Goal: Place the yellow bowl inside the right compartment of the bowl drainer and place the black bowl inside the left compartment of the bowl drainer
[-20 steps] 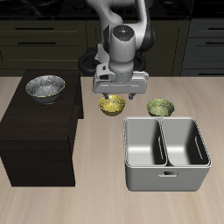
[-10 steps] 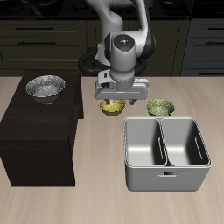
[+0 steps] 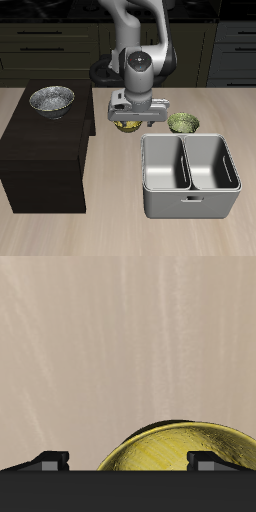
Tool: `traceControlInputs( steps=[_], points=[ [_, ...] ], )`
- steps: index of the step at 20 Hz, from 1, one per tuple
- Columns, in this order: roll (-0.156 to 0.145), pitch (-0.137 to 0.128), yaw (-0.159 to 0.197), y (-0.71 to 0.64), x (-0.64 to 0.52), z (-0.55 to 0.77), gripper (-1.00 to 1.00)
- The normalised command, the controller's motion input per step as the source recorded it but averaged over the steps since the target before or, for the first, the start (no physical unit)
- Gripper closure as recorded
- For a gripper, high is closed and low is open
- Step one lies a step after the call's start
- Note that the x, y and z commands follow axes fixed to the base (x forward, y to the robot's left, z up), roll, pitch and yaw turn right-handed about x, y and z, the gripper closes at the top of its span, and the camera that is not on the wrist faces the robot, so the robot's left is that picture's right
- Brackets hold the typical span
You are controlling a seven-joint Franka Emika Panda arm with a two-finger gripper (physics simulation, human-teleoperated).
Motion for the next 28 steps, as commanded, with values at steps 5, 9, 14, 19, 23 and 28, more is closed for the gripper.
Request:
traceControlInputs(
  steps=[5,9,14,19,23,28],
  points=[
    [0.015,0.026,-0.039,0.02,-0.01,-0.13,1.00],
    [0.014,0.014,-0.034,-0.04,0.02,0.02,1.00],
    [0.036,-0.040,0.004,0.08,-0.08,0.21,1.00],
    [0.030,-0.065,-0.001,0.10,-0.05,0.40,1.00],
    [0.006,-0.059,-0.010,0.07,-0.02,0.40,1.00],
    [0.013,-0.066,-0.003,0.11,0.00,0.48,1.00]
  ],
)
